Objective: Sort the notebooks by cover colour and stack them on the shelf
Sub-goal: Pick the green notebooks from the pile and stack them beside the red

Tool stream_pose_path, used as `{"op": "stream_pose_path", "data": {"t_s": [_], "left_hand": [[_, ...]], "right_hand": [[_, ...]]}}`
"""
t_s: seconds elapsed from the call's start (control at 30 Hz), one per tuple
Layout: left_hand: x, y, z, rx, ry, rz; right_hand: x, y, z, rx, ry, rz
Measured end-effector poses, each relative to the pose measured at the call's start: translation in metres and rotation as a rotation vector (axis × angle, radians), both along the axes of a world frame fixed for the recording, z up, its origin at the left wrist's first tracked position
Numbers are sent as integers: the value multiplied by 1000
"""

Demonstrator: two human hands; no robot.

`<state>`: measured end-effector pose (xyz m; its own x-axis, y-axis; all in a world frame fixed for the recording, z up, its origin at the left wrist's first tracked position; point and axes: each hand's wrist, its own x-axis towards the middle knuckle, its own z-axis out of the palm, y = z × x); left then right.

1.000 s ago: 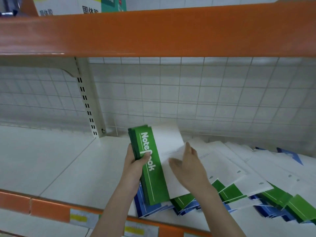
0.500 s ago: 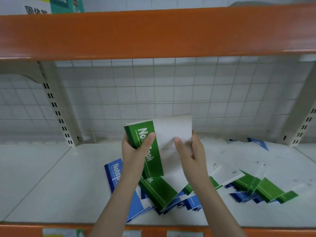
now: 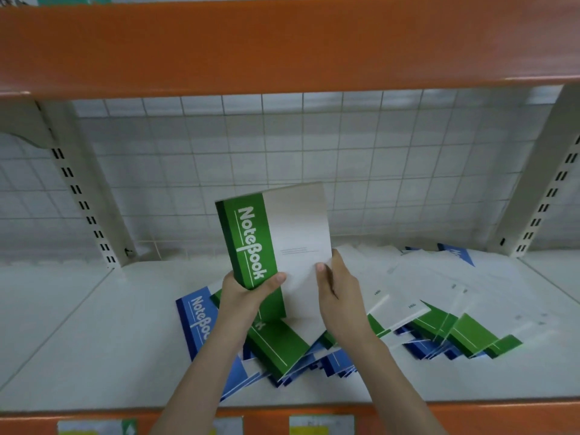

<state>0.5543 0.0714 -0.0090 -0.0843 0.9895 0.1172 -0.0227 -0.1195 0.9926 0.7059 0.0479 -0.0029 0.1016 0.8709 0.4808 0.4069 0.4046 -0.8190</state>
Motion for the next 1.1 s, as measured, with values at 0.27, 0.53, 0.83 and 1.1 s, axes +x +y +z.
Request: {"op": "stream_pose_path", "data": {"t_s": [0.27, 0.53, 0.83, 1.1], "left_hand": [[48, 3, 23, -63, 229, -83], [159, -2, 23, -160, 249, -282], [302, -29, 18, -199, 302, -483], [423, -71, 11, -176, 329, -626]], "right_hand": [[60, -11, 17, -348, 222, -129], [161, -45, 21, -521, 271, -357], [291, -105, 16, -481, 295, -603], [392, -164, 3, -444, 297, -784]]}}
